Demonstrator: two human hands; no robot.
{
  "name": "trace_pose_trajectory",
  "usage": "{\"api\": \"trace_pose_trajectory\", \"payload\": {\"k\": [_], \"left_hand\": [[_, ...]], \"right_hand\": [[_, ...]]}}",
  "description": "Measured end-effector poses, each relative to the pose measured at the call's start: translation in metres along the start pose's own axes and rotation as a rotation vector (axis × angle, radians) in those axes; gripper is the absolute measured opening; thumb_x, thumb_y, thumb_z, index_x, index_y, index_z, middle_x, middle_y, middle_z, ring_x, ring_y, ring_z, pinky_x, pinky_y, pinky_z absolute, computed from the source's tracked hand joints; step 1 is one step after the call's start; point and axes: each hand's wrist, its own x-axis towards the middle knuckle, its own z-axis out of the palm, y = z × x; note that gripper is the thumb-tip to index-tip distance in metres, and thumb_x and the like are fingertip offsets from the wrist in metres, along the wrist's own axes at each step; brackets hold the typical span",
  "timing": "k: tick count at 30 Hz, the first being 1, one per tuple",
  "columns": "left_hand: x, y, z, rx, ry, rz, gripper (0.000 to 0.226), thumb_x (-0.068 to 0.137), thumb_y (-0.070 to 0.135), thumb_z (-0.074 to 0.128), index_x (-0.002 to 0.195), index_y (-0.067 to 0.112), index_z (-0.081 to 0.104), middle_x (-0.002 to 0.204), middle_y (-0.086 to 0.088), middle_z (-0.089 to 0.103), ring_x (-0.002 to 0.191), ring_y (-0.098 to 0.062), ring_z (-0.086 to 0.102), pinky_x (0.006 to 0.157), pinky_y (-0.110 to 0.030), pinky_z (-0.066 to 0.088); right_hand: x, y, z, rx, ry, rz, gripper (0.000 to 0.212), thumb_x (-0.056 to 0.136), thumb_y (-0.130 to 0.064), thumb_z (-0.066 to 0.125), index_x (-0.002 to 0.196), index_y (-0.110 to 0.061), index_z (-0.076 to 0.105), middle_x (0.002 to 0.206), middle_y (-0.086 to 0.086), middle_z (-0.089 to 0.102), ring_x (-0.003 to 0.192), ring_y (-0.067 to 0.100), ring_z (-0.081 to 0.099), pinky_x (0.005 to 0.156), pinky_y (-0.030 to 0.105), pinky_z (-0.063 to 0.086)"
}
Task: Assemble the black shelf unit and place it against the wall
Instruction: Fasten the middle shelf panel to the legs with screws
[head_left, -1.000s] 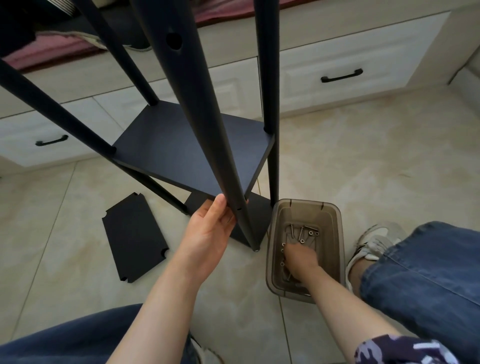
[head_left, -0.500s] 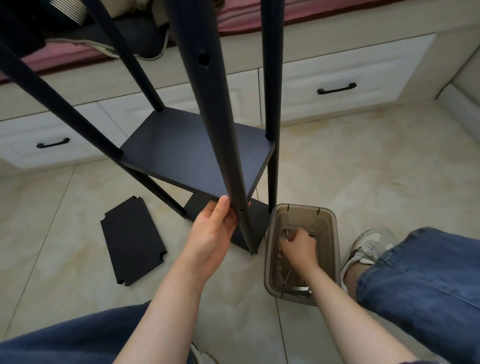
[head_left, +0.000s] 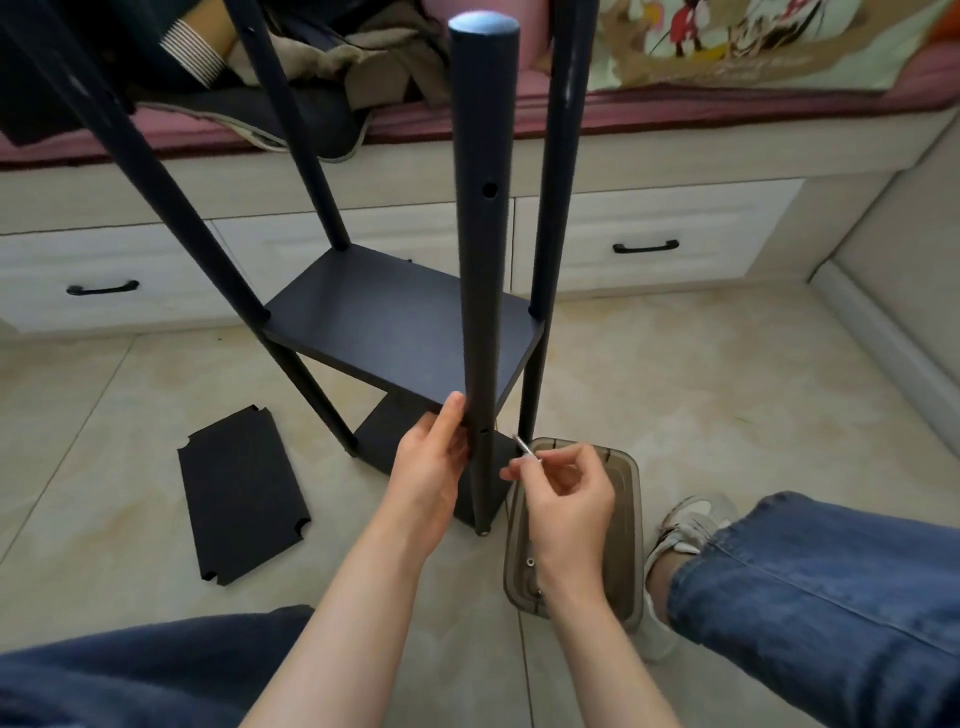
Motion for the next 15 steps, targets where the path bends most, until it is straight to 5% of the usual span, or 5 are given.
{"api": "trace_pose_trajectory", "payload": {"k": [6, 15], "left_hand": [[0.0, -0.001, 0.0, 0.049, -0.01, -0.019, 0.033, 0.1, 0.038, 0.052, 0.112, 0.01, 0.065, 0.086, 0.0, 0.076, 0.087, -0.013, 0.073, 0.084, -0.032, 0.052], [0.006, 0.0, -0.005, 0.043, -0.026, -0.059, 0.034, 0.098, 0.04, 0.055, 0.112, 0.012, 0.067, 0.096, -0.002, 0.077, 0.101, -0.018, 0.071, 0.09, -0.031, 0.051]], "right_hand": [[-0.025, -0.012, 0.003, -0.138, -0.123, -0.228, 0.016, 0.084, -0.005, 0.076, 0.078, -0.011, 0.062, 0.074, 0.0, 0.071, 0.071, 0.014, 0.07, 0.066, 0.027, 0.057], [-0.024, -0.007, 0.008, -0.207, -0.173, -0.22, 0.016, 0.083, 0.0, 0.075, 0.079, -0.012, 0.064, 0.082, -0.009, 0.075, 0.078, 0.006, 0.071, 0.073, 0.02, 0.056]]}}
